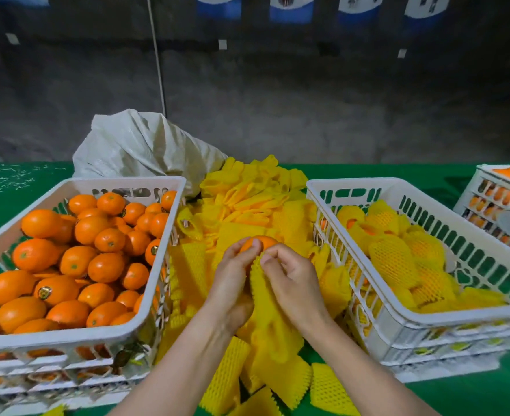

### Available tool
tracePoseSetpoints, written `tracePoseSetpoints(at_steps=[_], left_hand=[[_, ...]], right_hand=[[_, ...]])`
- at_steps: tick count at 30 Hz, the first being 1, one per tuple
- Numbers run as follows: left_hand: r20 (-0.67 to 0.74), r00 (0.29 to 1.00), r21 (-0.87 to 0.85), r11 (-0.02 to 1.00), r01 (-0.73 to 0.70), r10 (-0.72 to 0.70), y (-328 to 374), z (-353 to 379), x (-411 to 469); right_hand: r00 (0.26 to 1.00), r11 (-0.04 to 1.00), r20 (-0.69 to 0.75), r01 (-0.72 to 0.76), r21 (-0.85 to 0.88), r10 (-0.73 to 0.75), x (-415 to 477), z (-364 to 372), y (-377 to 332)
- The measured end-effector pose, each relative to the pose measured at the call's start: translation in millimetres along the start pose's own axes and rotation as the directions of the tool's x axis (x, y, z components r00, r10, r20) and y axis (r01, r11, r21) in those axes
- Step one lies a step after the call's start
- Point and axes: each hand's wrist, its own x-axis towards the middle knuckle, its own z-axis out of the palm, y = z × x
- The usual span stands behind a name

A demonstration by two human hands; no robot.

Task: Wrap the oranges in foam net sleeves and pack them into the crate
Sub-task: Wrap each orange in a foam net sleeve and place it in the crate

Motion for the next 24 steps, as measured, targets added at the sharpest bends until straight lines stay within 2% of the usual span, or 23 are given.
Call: tracePoseSetpoints(at_steps=[2, 4, 6, 9, 12, 15, 17, 19, 21, 22, 24], left_hand=[[0.011, 1.000, -0.012, 1.000, 0.000, 0.000, -8.4, 5.8, -1.8], [0.025, 1.000, -0.035, 0.999, 0.018, -0.017, -14.9, 10.6, -3.8], [0.052, 0.998, -0.050, 0.998, 0.033, -0.030, -19.9, 13.9, -5.9], [0.126, 0.989, -0.018, 0.997, 0.074, -0.071, -21.4, 13.7, -10.3], [0.163, 0.986, 0.125, 0.991, -0.039, 0.019, -22.7, 9.6, -11.6], [0.087, 0.981, 0.126, 0.975, -0.181, 0.170, -28.7, 17.9, -11.2], [-0.001, 0.979, 0.083, 0.975, -0.205, 0.206, -30.9, 27.4, -9.2], [-0.092, 0.975, 0.078, 0.978, -0.195, 0.202, -28.9, 32.4, -6.4], [-0.154, 0.972, 0.152, 0.977, -0.152, 0.175, -25.0, 28.5, -5.4], [-0.162, 0.977, 0.147, 0.982, -0.115, 0.138, -23.5, 23.4, -4.3], [-0.082, 0.996, 0.033, 0.999, -0.025, 0.028, -21.8, 14.7, -5.1]], right_hand=[[0.985, 0.977, -0.111, 0.111, -0.182, -0.132, -4.2, -5.1, 6.8], [0.944, 0.944, -0.208, 0.196, -0.264, -0.254, -3.3, -13.0, 10.1], [0.915, 0.933, -0.273, 0.218, -0.285, -0.298, 0.9, -23.6, 13.3], [0.945, 0.978, -0.273, 0.142, -0.155, -0.181, 3.4, -34.4, 19.4], [0.952, 0.993, -0.288, 0.087, -0.083, -0.108, 3.1, -37.2, 20.4], [0.943, 0.999, -0.330, 0.037, -0.031, -0.045, 3.6, -30.4, 22.9], [0.951, 1.000, -0.310, -0.012, -0.016, 0.006, 0.2, -21.9, 26.8], [0.965, 0.998, -0.256, -0.052, 0.022, 0.056, -4.6, -15.2, 31.8], [0.977, 0.995, -0.211, -0.013, 0.099, 0.033, -3.9, -15.9, 34.7], [0.982, 0.988, -0.189, 0.004, 0.151, 0.025, -1.2, -18.8, 34.4], [0.990, 0.967, -0.134, -0.017, 0.255, 0.053, 7.2, -25.8, 33.4]])
